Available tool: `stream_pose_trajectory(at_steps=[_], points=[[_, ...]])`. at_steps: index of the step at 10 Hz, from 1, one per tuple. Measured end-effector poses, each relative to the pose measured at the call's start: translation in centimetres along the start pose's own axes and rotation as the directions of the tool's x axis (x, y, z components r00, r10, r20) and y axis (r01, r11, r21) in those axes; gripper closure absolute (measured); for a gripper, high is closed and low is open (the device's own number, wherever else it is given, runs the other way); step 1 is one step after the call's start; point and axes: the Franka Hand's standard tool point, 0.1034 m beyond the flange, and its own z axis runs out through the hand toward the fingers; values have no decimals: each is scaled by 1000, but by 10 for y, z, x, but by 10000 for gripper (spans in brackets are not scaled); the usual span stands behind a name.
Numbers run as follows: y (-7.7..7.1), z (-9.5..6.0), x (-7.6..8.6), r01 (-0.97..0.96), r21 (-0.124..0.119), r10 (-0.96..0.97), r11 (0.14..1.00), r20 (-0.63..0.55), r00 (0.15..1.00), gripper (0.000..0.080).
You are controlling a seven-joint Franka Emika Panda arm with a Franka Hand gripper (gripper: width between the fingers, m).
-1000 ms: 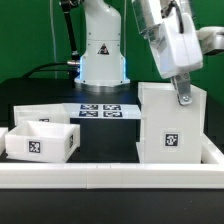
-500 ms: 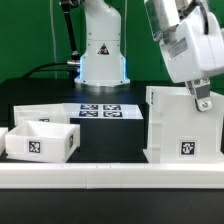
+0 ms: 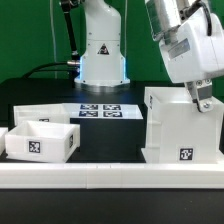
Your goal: Assemble drawer
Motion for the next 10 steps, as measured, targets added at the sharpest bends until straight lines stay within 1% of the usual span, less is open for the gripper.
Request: stream_pose_trajectory(at_steps=[2, 3, 4, 5, 6, 8, 10], points=[[0, 0, 0, 2, 0, -2, 1000, 0, 1000, 346], [0, 0, 0, 3, 0, -3, 1000, 0, 1000, 346], [1, -1, 1, 43, -5, -43, 999, 2, 999, 198], [3, -8, 4, 153, -30, -153, 988, 22, 988, 165], [3, -19, 8, 223, -40, -222, 974, 39, 974, 165], [1, -52, 14, 370, -39, -366, 928, 73, 928, 151], [3, -72, 25, 468, -33, -463, 883, 92, 881, 151]])
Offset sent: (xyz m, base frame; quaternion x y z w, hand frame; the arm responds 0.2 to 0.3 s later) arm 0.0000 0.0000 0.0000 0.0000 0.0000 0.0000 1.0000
